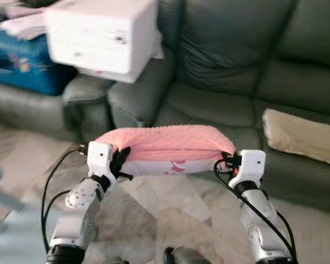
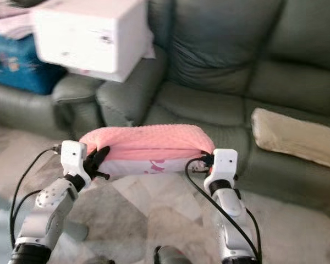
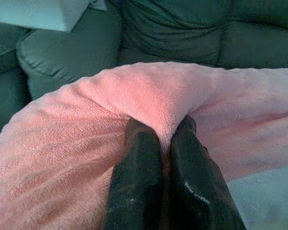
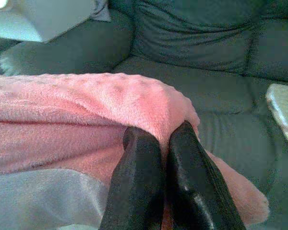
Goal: Move the pillow to the sofa
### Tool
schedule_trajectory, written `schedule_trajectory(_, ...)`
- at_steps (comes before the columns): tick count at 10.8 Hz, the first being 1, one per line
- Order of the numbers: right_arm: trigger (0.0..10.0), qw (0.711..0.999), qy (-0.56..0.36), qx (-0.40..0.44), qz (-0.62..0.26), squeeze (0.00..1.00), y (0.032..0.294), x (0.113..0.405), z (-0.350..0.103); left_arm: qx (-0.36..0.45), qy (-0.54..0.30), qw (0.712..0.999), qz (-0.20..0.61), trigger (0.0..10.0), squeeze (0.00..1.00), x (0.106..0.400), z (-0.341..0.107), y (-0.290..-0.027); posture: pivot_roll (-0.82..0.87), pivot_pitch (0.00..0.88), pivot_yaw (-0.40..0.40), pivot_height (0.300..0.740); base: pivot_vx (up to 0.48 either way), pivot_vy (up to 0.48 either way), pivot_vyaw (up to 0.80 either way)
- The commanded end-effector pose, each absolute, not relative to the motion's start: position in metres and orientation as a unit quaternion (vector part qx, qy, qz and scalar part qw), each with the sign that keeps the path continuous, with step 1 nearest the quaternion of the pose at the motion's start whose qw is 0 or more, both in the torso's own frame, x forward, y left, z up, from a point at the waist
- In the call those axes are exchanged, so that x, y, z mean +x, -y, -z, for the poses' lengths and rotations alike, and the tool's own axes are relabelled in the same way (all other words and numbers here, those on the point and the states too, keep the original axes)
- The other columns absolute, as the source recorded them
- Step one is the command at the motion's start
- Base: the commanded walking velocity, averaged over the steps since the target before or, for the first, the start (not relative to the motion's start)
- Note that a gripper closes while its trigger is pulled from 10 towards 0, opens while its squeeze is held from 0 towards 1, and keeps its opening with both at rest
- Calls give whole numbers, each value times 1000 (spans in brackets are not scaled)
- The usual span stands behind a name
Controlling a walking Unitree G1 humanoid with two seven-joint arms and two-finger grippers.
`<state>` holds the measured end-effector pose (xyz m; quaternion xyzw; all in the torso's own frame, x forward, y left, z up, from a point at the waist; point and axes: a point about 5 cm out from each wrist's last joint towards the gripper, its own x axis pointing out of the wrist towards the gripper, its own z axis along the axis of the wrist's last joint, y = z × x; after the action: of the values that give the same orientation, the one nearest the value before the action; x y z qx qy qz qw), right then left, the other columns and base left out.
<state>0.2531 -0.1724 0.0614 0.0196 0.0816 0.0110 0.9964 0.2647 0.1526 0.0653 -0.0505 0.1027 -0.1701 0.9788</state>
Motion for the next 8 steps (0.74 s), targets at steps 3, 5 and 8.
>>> schedule_trajectory(3,10000,997,-74,19,12,0,181,251,-65,-49,-100,980,165,10000,0,264,-67,-159,-47,0,-16,740,0,0,-800)
schedule_trajectory(5,10000,997,-73,18,12,0,182,251,-66,-50,-99,980,167,10000,0,264,-67,-158,-50,0,-18,740,0,0,-800)
schedule_trajectory(8,10000,997,-74,17,12,0,183,251,-66,-52,-98,980,166,10000,0,264,-67,-157,-52,0,-20,740,0,0,-800)
